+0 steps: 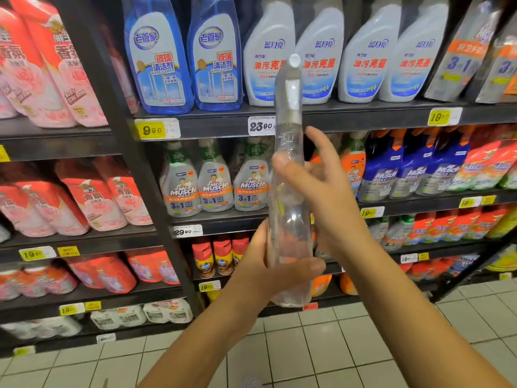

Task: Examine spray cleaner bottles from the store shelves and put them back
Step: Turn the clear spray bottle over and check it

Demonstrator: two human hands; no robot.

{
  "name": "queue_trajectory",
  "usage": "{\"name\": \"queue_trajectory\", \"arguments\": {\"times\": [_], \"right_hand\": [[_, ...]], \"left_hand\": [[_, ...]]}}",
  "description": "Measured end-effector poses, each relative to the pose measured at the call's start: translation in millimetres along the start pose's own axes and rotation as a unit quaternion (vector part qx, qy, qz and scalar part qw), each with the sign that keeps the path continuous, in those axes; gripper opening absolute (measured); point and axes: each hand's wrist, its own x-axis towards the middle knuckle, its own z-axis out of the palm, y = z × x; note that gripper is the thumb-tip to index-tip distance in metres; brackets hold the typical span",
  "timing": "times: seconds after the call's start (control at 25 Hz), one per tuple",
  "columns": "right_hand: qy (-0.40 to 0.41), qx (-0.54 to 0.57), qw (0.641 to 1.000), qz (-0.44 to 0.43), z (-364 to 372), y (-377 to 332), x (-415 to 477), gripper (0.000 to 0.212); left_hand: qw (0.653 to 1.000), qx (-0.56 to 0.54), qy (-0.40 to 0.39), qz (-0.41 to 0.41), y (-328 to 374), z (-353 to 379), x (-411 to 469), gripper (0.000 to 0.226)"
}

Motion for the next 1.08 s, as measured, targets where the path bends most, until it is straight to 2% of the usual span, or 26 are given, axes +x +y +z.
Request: {"name": "queue_trajectory", "arguments": {"times": [0.08,0.2,0.32,0.44,0.68,0.84,0.96,1.04,1.08], "right_hand": [[0.008,-0.004,0.999,0.045,-9.3,-7.1,8.1,0.065],[-0.036,-0.063,0.997,0.021,-14.5,-13.8,12.4,0.047],[-0.047,-0.053,0.997,0.006,-16.2,-15.3,12.3,0.022],[-0.072,-0.050,0.996,0.011,-19.5,-13.1,12.9,0.007],[-0.132,-0.029,0.990,0.033,-35.7,-10.3,14.4,0.051],[-0.130,0.065,0.988,0.044,-62.0,-9.2,11.6,0.064],[-0.088,0.046,0.994,0.038,-92.0,-14.6,6.4,0.067],[-0.028,0.025,0.999,0.029,-111.5,-16.9,0.9,0.063],[0.003,0.021,0.999,0.026,-117.4,-16.0,-3.0,0.061]], "left_hand": [[1.000,-0.002,0.012,-0.001,-2.6,-0.3,-2.2,0.089],[1.000,-0.003,0.006,-0.001,-1.8,1.8,-3.3,0.091],[1.000,-0.002,0.007,-0.002,-2.5,4.2,-4.1,0.087],[1.000,-0.004,0.021,0.003,-2.6,4.3,-2.9,0.081],[1.000,-0.016,-0.005,-0.006,-4.8,1.7,6.5,0.086],[0.993,-0.085,-0.068,-0.035,-5.3,10.7,26.1,0.098],[0.980,-0.156,-0.106,-0.065,-7.5,34.0,41.7,0.101],[0.968,-0.197,-0.128,-0.083,-13.6,47.4,51.8,0.089],[0.965,-0.204,-0.144,-0.080,-17.9,51.7,55.6,0.068]]}}
